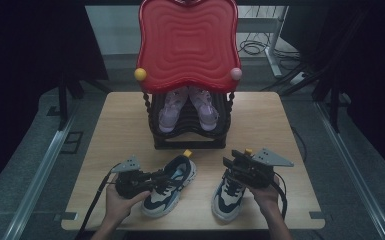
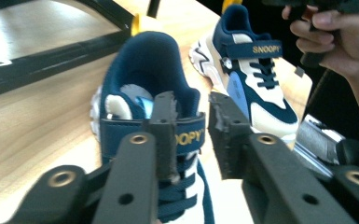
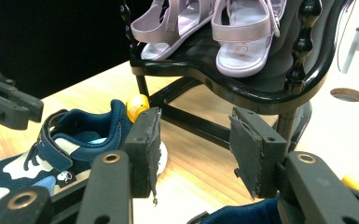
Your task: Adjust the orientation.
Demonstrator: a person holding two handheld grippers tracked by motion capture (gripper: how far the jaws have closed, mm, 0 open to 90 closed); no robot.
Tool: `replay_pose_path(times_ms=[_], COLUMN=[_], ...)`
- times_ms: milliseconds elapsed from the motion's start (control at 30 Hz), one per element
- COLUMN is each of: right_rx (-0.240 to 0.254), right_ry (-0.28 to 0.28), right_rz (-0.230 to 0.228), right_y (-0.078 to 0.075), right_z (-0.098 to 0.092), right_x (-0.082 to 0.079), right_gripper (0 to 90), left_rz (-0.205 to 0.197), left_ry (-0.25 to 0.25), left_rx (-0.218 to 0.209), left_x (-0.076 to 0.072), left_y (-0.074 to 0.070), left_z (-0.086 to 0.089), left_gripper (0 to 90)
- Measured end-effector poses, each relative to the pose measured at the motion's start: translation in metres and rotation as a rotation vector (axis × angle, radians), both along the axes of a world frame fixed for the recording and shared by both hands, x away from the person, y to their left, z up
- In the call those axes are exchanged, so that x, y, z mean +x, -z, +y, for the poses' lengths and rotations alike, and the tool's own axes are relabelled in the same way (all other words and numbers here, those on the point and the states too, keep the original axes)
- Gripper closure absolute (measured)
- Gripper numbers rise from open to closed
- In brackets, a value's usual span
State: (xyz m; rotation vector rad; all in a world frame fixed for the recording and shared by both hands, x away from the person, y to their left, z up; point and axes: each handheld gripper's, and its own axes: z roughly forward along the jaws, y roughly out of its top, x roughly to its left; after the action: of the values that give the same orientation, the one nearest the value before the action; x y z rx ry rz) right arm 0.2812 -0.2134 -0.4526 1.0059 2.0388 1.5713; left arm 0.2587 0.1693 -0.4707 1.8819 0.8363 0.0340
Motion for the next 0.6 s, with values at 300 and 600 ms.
replay_pose_path(times_ms=[300,600], right_rx=[-0.002,0.0], right_ry=[0.004,0.013], right_rz=[0.015,0.023], right_y=[0.003,0.005], right_z=[0.001,0.0], right_x=[0.001,0.001], right_gripper=[53.1,52.9], left_rz=[0.012,0.02], left_ry=[0.047,0.07], left_rx=[0.06,0.083], left_x=[-0.005,-0.008], left_y=[0.004,0.007], left_z=[-0.013,-0.021], left_gripper=[85.6,88.7])
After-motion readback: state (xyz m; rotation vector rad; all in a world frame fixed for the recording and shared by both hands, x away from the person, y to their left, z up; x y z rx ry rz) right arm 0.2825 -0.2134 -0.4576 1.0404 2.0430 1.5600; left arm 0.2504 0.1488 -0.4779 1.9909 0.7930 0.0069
